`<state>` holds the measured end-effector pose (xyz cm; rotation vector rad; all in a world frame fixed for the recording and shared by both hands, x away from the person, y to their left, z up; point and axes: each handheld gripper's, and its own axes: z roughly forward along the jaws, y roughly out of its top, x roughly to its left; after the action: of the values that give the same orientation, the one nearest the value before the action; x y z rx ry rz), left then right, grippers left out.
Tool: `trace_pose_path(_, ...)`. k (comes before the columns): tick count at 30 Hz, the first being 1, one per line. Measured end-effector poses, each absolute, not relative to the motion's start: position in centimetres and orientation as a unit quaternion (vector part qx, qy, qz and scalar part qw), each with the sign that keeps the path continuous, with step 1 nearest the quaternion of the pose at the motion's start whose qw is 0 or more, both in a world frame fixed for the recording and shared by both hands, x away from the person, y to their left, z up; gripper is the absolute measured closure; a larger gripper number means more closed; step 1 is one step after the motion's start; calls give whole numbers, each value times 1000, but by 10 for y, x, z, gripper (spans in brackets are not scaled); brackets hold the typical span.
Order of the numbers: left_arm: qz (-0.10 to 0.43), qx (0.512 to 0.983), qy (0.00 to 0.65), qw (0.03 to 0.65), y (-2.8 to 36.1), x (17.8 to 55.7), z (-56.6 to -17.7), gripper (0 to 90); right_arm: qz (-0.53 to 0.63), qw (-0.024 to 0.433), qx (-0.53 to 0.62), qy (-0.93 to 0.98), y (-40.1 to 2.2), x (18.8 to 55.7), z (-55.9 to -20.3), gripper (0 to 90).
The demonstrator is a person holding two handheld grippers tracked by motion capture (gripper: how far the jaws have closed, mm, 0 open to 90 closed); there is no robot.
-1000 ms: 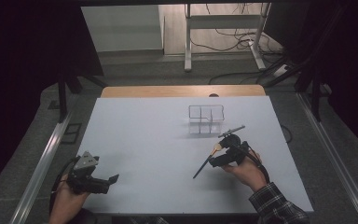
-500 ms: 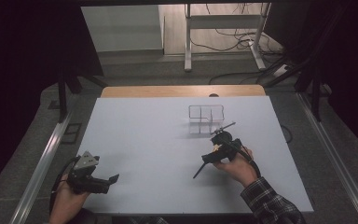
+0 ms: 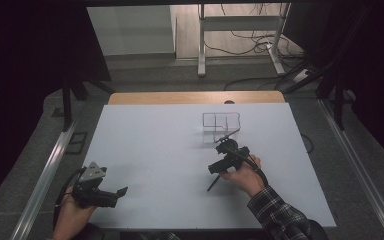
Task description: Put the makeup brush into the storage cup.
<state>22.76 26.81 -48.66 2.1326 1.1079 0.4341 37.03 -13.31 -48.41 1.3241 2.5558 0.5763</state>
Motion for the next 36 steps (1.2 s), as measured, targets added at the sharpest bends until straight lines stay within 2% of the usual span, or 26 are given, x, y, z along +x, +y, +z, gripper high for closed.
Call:
trace_pose_path(19,166,821,425,343,268,228,-487,0,169,102,460,866,-136,370,-506,42)
trace_pose_path(36,166,822,424,343,268,228,-487,1,152,100,464,867,-139,371,-512,61)
